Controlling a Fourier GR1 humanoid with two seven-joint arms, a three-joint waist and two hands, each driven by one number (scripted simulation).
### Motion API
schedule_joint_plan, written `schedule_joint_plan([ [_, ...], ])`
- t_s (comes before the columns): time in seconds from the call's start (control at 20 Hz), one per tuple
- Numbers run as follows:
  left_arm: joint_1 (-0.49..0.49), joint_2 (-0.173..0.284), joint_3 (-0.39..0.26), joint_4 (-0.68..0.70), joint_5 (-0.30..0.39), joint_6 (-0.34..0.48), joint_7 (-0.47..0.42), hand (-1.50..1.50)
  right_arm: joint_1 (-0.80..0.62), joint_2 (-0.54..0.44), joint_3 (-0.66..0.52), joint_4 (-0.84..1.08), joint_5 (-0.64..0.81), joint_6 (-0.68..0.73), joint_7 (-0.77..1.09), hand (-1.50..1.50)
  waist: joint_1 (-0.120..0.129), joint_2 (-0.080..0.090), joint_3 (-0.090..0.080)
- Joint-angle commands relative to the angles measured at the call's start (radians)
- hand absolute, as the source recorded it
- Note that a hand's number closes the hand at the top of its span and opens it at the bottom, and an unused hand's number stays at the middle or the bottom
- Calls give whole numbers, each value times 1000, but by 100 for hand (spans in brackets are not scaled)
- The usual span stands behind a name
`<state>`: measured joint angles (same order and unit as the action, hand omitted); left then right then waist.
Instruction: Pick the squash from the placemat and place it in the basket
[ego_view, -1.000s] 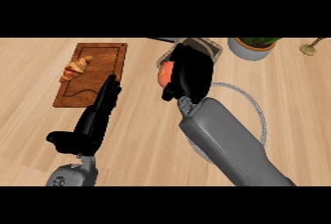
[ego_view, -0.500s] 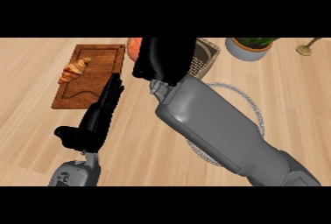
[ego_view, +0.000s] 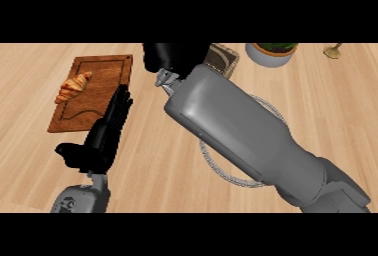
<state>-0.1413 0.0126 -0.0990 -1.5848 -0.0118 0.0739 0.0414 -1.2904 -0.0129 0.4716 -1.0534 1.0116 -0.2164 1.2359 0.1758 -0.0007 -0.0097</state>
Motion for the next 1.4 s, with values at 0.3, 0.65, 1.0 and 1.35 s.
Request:
schedule_joint_plan([
  [0.3,3,33,44,-20,21,-7,16,0,-103,12,-10,130,-19,-35,251,150,-53,-5,4],
  [0.65,18,7,47,-10,-5,42,-9,0,-77,12,3,166,-34,-57,251,150,-101,-5,6],
  [1.0,28,30,64,-46,-1,39,15,0,-26,12,40,164,-72,-31,251,150,-117,-8,7],
  [1.35,56,16,72,-41,21,34,-10,0,19,12,72,161,-94,-89,251,150,-129,-3,8],
])
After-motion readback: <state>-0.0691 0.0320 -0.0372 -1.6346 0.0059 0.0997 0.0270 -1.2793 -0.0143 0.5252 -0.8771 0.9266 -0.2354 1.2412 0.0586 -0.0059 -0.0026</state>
